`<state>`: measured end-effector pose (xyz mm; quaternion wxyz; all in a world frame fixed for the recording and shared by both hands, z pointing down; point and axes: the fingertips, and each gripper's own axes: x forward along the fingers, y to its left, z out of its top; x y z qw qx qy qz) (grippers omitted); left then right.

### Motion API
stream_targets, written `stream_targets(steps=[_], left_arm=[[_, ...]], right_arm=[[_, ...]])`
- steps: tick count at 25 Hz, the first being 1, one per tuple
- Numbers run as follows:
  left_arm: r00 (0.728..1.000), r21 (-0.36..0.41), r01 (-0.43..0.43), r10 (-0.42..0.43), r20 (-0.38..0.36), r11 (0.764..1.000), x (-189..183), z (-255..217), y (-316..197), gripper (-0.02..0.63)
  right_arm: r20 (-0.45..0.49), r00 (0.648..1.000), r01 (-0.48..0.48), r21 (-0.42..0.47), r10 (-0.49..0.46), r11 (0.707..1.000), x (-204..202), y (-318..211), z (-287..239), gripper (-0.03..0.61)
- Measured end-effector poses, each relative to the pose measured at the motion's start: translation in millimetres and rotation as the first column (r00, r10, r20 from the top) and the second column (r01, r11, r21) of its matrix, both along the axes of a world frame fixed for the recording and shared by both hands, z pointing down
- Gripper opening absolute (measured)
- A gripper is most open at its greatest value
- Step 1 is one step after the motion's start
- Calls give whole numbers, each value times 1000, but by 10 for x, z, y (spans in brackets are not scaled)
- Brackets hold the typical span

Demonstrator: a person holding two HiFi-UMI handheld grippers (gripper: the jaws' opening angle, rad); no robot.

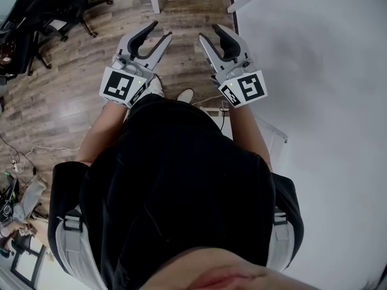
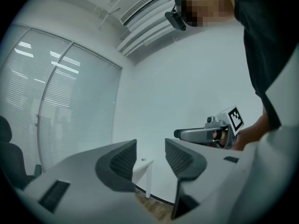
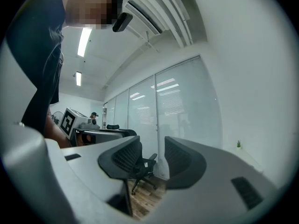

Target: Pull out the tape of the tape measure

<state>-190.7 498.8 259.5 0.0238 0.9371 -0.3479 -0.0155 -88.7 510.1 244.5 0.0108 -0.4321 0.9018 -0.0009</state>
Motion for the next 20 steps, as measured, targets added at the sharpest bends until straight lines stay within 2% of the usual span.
stream_targets(steps=[1,3,7,9,13,17,20], left_arm=[[1000,-2,-11,11,-4,1000,7,4,-5,228],[1000,0,-22,22,-7,1000,15,13,-15,320],[1000,14,2,-2,-9,1000,-22,-5,-61,396],[1000,19,7,-7,-14,1000,-28,-25,-92,413],[1000,24,1,-1,1,1000,21,-46,-143,422],[999,30,-4,3,41,1000,99,-10,-162,422],[999,19,-8,7,42,1000,211,10,-110,422]], right_arm=[[4,1000,1,6,-1,1000,4,-7,-14,166],[9,1000,4,19,-4,1000,6,-18,-41,219],[1,1000,21,26,-21,999,-12,-38,-59,322],[-6,1000,30,26,-30,999,-18,-50,-58,360],[-19,999,42,19,-41,999,1,-87,-45,397],[-27,999,39,14,-39,999,74,-125,-45,413],[-23,999,37,17,-36,999,198,-84,-57,414]])
